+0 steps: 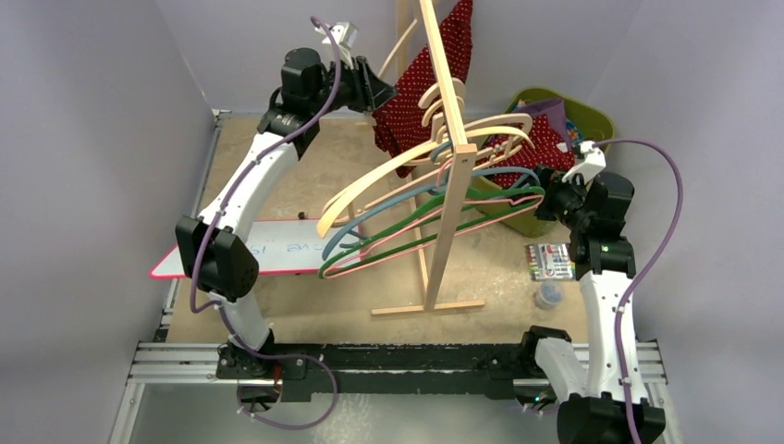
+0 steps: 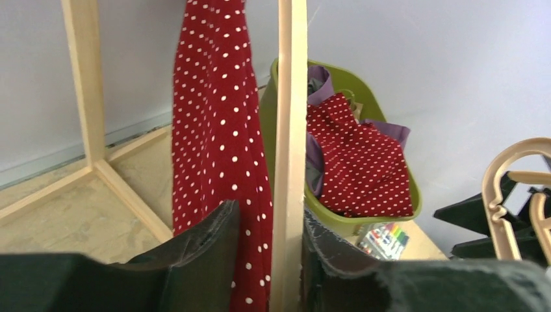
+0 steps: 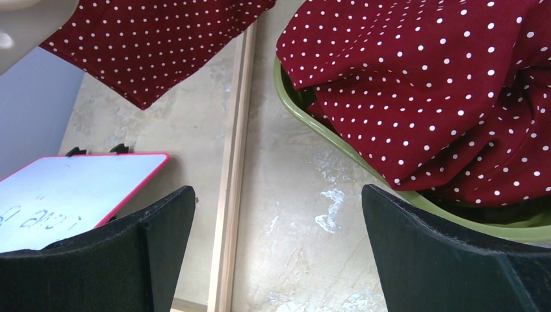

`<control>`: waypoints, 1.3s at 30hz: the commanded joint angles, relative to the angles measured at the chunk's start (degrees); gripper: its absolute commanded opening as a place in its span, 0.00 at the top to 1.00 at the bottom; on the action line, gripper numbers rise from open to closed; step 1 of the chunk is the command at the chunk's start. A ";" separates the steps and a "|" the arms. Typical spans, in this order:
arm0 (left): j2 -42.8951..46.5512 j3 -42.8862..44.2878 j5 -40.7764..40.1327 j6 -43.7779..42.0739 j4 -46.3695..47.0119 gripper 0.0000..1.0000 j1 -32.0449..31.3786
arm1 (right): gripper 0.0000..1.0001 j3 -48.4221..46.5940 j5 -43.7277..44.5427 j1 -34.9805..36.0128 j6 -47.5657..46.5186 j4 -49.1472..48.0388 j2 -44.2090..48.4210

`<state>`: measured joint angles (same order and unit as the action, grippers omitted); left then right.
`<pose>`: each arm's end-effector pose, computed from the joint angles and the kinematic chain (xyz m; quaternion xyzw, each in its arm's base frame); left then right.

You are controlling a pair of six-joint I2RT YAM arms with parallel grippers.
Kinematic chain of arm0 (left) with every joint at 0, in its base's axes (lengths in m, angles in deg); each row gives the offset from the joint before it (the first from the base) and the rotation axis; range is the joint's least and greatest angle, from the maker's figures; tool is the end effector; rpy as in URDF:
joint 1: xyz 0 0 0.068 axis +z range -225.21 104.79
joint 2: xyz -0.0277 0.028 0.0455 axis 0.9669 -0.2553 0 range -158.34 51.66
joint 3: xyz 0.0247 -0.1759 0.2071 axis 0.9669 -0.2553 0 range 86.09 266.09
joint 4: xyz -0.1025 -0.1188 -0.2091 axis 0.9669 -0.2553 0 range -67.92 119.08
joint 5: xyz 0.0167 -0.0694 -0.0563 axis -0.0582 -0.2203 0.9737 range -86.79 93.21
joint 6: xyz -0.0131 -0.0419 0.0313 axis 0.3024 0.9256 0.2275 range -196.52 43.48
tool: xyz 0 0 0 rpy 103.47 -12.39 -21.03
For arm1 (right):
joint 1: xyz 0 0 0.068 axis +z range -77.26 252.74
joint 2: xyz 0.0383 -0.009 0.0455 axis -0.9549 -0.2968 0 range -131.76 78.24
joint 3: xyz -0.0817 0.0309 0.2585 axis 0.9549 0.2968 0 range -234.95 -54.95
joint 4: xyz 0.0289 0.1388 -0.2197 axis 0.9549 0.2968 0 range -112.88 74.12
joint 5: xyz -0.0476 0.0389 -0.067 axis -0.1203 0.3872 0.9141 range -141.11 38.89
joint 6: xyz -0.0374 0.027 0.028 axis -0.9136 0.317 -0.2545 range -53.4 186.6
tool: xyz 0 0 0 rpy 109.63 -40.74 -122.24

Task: Remove the skirt from the hanger
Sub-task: Pick up the hanger from the clothesline.

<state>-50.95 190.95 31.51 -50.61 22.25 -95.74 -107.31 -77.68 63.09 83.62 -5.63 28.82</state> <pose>0.3922 -0.1649 0.4323 0.1322 0.7195 -0.4244 0.5336 0.1924 -0.0166 0.3603 0.0401 0.7804 0.2195 0.5842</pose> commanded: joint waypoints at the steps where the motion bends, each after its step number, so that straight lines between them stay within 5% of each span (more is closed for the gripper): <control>1: 4.04 -0.81 -4.57 -1.99 0.90 0.71 0.12 | 0.01 0.26 -1.21 0.16 -0.55 -1.99 0.25; 10: 6.98 2.50 -11.95 -5.78 -7.61 1.00 -4.27 | 0.01 0.85 -1.38 0.14 -0.48 -2.85 -0.18; 21: 7.09 14.00 -24.90 -7.56 -16.19 1.00 -11.93 | 0.01 1.03 -1.47 0.16 -0.50 -3.29 -0.20; 31: 1.33 26.74 -27.59 -7.07 -23.18 1.00 -16.11 | 0.01 1.46 -1.81 0.14 -0.21 -2.58 0.68; 39: 6.88 25.37 -31.53 -4.25 -26.77 1.00 -16.99 | 0.01 1.91 -2.21 0.16 -0.31 -3.48 -0.01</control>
<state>-50.91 214.64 2.79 -55.64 -11.06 -112.51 -106.00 -77.90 63.09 83.64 -6.50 28.51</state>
